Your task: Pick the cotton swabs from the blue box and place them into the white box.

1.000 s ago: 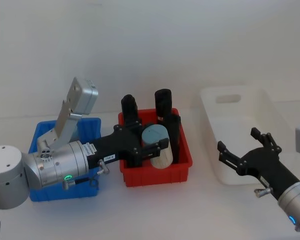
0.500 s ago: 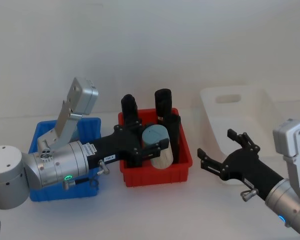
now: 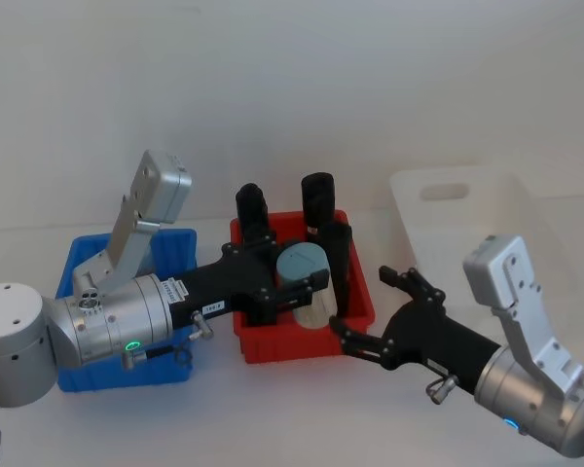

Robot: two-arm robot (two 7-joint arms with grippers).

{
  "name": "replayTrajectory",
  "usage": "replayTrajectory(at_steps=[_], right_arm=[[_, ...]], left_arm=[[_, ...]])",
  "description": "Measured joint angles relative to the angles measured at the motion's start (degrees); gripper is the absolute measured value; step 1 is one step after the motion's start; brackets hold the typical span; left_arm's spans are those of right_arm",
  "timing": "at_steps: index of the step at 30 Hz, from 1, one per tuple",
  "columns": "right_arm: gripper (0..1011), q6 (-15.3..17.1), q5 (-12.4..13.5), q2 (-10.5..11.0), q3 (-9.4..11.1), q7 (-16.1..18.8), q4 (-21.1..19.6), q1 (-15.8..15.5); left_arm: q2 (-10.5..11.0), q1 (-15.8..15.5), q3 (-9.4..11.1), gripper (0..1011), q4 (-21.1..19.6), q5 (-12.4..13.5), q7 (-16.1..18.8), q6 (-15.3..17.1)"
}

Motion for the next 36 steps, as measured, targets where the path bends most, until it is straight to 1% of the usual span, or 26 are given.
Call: replayTrajectory(at_steps=[3, 10, 19, 27, 29, 32, 35, 36], right_arm=[[1002, 0.59, -1.48, -0.69, -0.66, 2.02, 1.00, 1.23], [1002, 1.50, -3.63, -1.84, -1.58, 4.41, 2.91, 3.30], [1002, 2.03, -5.30, -3.29, -2.41, 6.03, 5.31, 5.81], [998, 1.98, -6.03, -4.37, -2.96, 6.82, 7.00, 7.56], [949, 1.86, -6.21, -4.66, -3.12, 7.02, 7.43, 8.05], [907, 1.73, -6.36, -4.88, -3.25, 7.24, 7.78, 8.44], [789, 1.51, -6.53, -5.16, -3.45, 7.44, 8.20, 8.94], [789, 1.44, -6.59, -5.25, -3.50, 7.47, 8.35, 9.11]], left_arm=[[0.00, 0.00, 0.00, 670, 0.00, 0.00, 0.00, 0.00], [0.00, 0.00, 0.00, 670, 0.00, 0.00, 0.00, 0.00], [0.00, 0.00, 0.00, 670, 0.00, 0.00, 0.00, 0.00], [0.00, 0.00, 0.00, 670, 0.00, 0.00, 0.01, 0.00], [0.00, 0.00, 0.00, 670, 0.00, 0.00, 0.01, 0.00], [0.00, 0.00, -0.01, 670, 0.00, -0.01, 0.00, 0.00], [0.00, 0.00, 0.00, 670, 0.00, 0.00, 0.01, 0.00], [0.00, 0.00, -0.01, 670, 0.00, 0.00, 0.01, 0.00]])
